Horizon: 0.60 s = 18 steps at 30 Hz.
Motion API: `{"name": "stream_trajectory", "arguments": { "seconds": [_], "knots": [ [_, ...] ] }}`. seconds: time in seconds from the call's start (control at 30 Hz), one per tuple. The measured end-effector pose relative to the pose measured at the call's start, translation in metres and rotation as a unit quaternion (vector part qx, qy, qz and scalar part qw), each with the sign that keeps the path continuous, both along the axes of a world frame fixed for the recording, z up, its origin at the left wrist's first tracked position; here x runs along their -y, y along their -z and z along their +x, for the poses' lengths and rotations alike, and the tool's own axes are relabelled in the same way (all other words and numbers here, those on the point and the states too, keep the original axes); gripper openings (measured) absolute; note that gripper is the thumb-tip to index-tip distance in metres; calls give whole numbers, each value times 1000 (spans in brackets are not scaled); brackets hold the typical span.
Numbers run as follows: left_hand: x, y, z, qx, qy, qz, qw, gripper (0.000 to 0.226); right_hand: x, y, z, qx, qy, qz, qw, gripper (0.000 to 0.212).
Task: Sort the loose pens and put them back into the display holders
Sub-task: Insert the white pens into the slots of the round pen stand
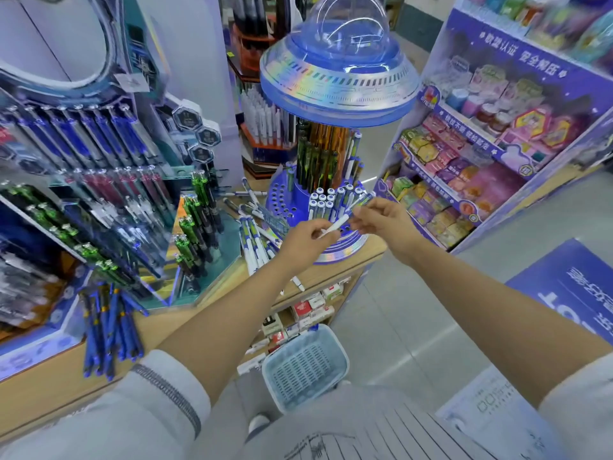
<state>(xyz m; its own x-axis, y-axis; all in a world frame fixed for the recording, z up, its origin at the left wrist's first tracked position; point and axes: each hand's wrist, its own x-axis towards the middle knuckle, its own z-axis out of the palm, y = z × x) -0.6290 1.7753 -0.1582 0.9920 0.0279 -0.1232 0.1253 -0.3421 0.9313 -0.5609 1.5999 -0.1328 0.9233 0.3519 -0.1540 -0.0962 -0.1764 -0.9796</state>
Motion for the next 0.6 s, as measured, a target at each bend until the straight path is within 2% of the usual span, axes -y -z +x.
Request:
{"name": "stream_trajectory", "arguments": {
  "seconds": [0.07,0.17,0.27,0.37,0.47,0.6],
  "knots": [
    [-9,8,4,39,-63,93,993,25,4,1,3,17,87,7,996,12],
    [-26,17,3,93,-131,192,968,39,7,7,6,60,157,-61,984,12],
    [-39,25,4,59,-63,263,961,66,1,13,7,86,169,-121,974,17],
    [-45,31,6,-1,23,303,953,82,-13,14,7,110,165,-165,966,19],
    [-51,40,11,-20,73,358,931,86,-27,14,5,140,149,-211,956,17],
    [-55,44,11,-1,92,375,923,79,-41,17,5,155,118,-295,936,12]
  ]
}}
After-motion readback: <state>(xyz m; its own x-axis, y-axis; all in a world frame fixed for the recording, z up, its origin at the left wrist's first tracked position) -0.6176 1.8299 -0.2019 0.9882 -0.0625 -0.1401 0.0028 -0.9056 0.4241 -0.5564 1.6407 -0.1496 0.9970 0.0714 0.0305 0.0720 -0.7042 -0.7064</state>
